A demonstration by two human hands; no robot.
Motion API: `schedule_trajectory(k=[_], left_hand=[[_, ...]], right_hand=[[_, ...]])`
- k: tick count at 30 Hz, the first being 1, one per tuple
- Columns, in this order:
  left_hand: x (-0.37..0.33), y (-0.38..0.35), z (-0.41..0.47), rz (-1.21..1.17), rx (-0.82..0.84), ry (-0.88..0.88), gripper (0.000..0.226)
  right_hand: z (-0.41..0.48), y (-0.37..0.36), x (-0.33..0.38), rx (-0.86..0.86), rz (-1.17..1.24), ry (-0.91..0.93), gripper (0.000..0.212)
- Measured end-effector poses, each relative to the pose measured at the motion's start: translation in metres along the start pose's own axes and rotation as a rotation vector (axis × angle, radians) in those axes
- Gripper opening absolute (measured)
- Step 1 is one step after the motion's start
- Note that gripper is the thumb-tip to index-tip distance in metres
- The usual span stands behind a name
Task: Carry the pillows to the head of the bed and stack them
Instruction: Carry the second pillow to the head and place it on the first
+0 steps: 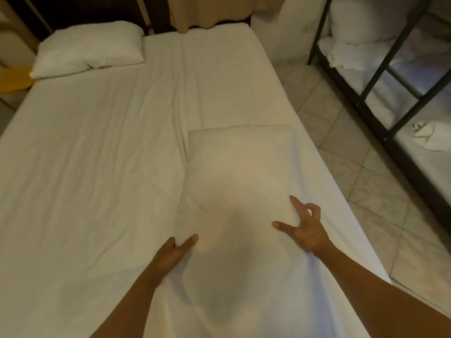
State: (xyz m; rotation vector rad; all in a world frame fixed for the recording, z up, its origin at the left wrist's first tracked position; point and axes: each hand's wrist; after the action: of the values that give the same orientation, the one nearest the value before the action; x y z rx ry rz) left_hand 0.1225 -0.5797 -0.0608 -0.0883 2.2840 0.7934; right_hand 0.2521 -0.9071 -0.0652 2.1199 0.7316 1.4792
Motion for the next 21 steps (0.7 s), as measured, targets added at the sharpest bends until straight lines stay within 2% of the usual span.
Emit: schedule_trajectory(k=[2, 4, 6, 10, 13, 15, 18, 21], left_hand=[[-0.018, -0.003, 0.017, -0.028, -0.021, -0.042, 0.055], [-0.028, -0.009, 0.042, -0.042, -0.037, -0.086, 0.065], [-0.033, -0.016, 0.067, -0.049, -0.03, -0.135, 0.063], [-0.045, -0.03, 0.109, -0.187, -0.053, -0.174, 0.08], [-0.052, -0.038, 0.131, -0.242, -0.091, -0.155, 0.102], [-0.064, -0.043, 0.128, -0.243, -0.072, -0.237, 0.105], [-0.083, -0.045, 0.103, -0.209, -0.09, -0.442, 0.089], [-0.107, -0.035, 0.071, -0.073, -0.054, -0.626, 0.09]], right_hand=[[0.014, -0.003, 0.001, -0.003, 0.018, 0.016, 0.101], [0.03, -0.008, 0.0, -0.019, 0.057, 0.007, 0.095], [0.046, -0.014, -0.003, -0.039, 0.125, -0.024, 0.09], [0.077, -0.023, -0.015, -0.052, 0.215, -0.04, 0.088], [0.087, -0.027, -0.018, -0.059, 0.301, -0.029, 0.088], [0.086, -0.028, -0.013, -0.055, 0.349, -0.015, 0.09], [0.074, -0.021, 0.003, -0.068, 0.331, 0.08, 0.097], [0.053, 0.0, 0.027, -0.068, 0.273, 0.201, 0.09]])
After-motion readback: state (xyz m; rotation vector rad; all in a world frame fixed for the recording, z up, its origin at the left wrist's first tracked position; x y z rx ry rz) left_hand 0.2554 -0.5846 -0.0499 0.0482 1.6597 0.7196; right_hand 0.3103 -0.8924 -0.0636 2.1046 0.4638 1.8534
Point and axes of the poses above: each hand's wrist, its own z-axis towards the middle knuckle, its own y-axis out of the back of the hand, x = y × z, and after that the axes turned 14 degrees about -x, right-handed
